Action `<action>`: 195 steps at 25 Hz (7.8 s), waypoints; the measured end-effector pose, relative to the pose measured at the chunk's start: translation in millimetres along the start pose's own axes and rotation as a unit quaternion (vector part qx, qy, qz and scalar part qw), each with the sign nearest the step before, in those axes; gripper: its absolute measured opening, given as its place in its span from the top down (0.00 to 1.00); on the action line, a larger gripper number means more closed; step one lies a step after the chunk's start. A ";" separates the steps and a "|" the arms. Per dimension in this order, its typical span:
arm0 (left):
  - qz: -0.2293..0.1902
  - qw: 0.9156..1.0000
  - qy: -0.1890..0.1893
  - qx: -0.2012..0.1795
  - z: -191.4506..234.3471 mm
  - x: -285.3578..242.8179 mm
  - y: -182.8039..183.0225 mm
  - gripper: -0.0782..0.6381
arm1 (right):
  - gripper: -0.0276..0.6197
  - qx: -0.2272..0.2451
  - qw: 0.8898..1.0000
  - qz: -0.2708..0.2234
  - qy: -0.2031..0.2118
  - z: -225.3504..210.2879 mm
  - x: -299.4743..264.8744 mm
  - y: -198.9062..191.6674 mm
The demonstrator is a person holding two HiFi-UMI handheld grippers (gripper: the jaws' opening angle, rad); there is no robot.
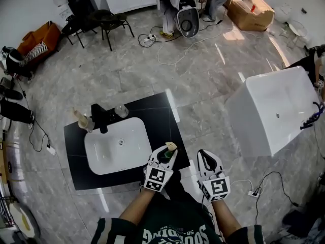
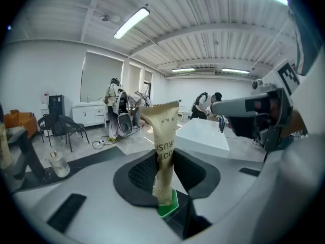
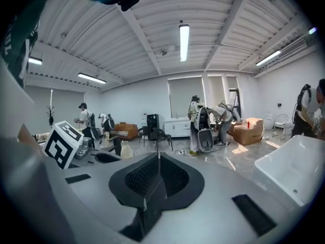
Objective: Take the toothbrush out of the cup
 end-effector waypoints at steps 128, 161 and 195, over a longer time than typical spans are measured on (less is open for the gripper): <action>0.164 0.928 0.241 0.233 421.8 354.9 -275.9 0.70 | 0.89 0.011 0.974 0.063 0.218 423.0 -264.7 -0.8; 0.049 0.947 0.300 0.107 486.3 259.5 -125.7 0.53 | 0.89 0.014 0.982 0.061 0.177 362.6 -264.1 10.9; 0.094 0.922 0.334 0.173 546.2 198.5 -146.0 0.68 | 0.89 0.002 0.983 0.088 0.160 310.8 -292.3 8.6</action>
Point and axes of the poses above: the fingertips, and each gripper's own axes: x backward along the fingers, z to its left, y out of its top, the point moved 3 cm from there along x, backward along the fingers, and after that the axes turned 3 degrees about -x, right-handed, at the moved point
